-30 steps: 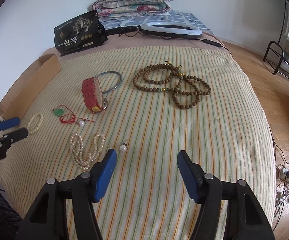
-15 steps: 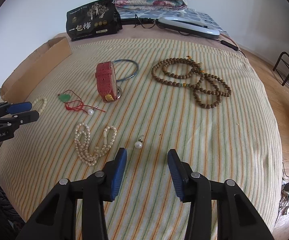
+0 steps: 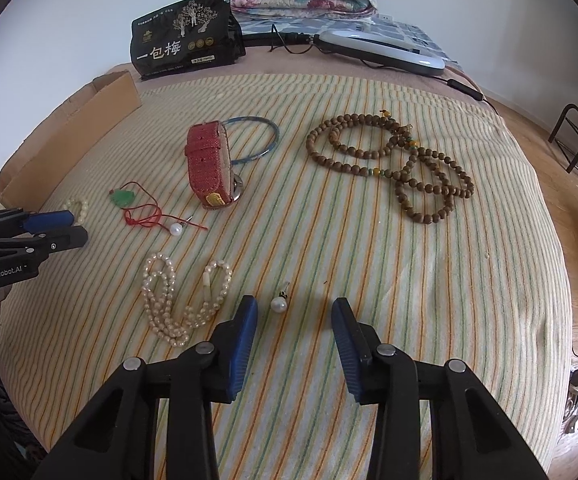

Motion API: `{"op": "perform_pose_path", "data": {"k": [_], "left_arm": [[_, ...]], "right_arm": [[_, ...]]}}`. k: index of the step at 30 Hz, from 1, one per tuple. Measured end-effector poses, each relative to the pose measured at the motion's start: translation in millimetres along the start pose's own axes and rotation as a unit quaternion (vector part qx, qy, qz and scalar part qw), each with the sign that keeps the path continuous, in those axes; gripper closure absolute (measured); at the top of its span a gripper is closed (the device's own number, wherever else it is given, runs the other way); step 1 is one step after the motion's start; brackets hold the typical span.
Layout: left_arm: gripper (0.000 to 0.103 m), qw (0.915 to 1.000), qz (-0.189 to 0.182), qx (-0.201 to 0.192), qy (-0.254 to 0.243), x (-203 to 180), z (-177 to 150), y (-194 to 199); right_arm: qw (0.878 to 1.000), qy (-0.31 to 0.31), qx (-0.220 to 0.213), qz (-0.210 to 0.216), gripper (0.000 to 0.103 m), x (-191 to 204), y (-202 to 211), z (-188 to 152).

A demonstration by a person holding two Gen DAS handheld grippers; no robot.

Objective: Organize jewelry
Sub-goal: 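Move the left tool down toward the white bead bracelet, then close the left tool on the white bead bracelet and lift it, then carry the bracelet with the left tool into the cardboard box and open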

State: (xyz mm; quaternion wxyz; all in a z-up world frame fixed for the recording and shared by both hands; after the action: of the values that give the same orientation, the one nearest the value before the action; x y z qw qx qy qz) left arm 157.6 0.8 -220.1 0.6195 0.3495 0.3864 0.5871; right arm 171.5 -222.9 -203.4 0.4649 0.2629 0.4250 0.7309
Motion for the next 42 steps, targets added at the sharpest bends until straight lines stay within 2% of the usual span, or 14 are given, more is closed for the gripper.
{"op": "perform_pose_path", "data": {"k": [4, 6, 9, 11, 14, 18, 27, 42], "left_arm": [[0.064, 1.0, -0.004, -0.003, -0.003, 0, 0, -1], [0.067, 1.0, -0.005, -0.004, -0.003, -1, 0, -1], [0.078, 0.9999, -0.009, -0.005, -0.004, -1, 0, 0], [0.089, 0.9999, -0.017, -0.003, 0.0, -2, 0, 0], [0.096, 0.9996, -0.028, 0.002, 0.005, -2, 0, 1], [0.098, 0.9989, -0.045, 0.004, 0.016, 0, 0, 4], [0.098, 0.9977, -0.06, -0.014, 0.029, 4, 1, 24], [0.098, 0.9924, -0.09, -0.065, 0.053, 13, 18, 74]], "right_arm": [[1.0, 0.008, 0.003, -0.002, 0.071, 3, -3, 1], [1.0, 0.011, 0.003, -0.003, 0.08, 4, -4, 2], [1.0, 0.012, 0.004, 0.002, 0.093, 6, -4, 2], [1.0, 0.015, 0.006, 0.002, 0.097, 8, -4, 2], [1.0, 0.017, 0.006, 0.0, 0.097, 9, -3, 2], [1.0, 0.017, 0.003, 0.0, 0.097, 10, 0, 3], [1.0, 0.012, -0.01, -0.006, 0.097, 9, 12, 6], [0.999, 0.009, -0.048, -0.008, 0.097, 19, 40, 24]]}}
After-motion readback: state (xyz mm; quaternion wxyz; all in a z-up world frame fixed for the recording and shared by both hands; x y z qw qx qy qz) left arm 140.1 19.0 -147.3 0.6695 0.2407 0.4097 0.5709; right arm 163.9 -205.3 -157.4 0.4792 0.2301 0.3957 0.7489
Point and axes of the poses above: each gripper's, at about its wrist camera, not at the fingertips, and y roughly against the way its jaws point, x to its left, z to its top, the point moved 5 cm from there along -y, roughly the way its jaws point, and after that the axes turned 3 degrees about y, right-handed, at the moved point
